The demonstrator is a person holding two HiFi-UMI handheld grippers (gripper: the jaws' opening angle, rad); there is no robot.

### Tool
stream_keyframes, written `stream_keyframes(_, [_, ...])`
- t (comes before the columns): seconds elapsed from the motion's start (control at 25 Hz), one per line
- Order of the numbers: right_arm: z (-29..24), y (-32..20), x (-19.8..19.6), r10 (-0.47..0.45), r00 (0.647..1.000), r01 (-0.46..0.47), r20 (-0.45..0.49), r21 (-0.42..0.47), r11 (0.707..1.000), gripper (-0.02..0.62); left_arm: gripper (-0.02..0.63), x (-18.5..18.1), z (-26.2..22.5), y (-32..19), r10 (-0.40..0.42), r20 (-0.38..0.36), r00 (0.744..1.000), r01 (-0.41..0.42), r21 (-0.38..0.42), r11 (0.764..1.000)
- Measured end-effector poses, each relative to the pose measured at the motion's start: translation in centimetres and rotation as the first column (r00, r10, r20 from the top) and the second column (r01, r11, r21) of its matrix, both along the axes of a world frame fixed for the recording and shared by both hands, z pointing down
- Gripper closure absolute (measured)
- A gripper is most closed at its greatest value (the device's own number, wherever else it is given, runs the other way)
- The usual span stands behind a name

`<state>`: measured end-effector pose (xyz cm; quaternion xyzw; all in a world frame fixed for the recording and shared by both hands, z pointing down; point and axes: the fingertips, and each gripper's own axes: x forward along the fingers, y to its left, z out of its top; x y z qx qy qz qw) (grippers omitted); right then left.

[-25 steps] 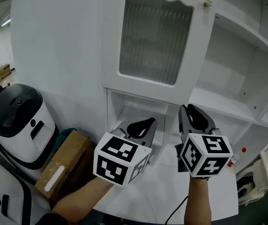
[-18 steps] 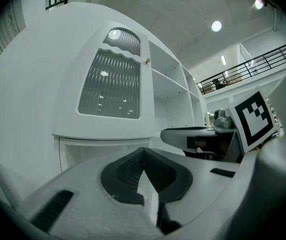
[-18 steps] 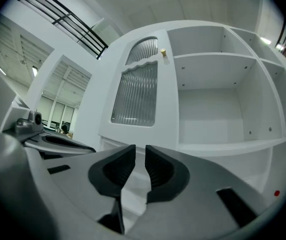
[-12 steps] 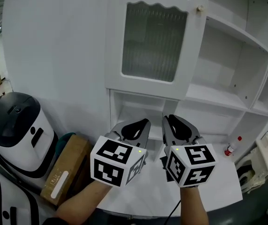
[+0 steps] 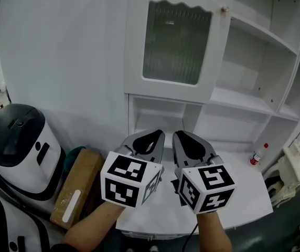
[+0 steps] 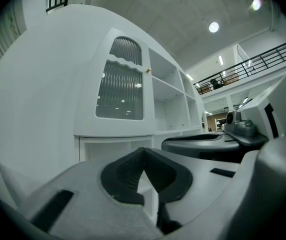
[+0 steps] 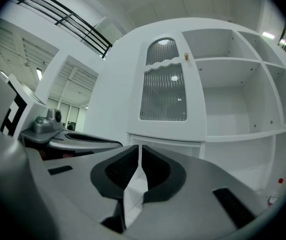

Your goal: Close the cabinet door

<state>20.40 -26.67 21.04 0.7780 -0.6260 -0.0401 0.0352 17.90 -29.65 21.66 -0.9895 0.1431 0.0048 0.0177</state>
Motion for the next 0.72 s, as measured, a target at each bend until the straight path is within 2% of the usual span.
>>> stream_keyframes(0.72, [0.3, 0.8, -1.9, 0.032, 0.999, -0.032, 0.003, 0.007, 0.999, 0.563, 0.594, -1.5, 0.5, 0.5, 0.029, 0.003, 1.0, -0.029, 0.006, 1.0])
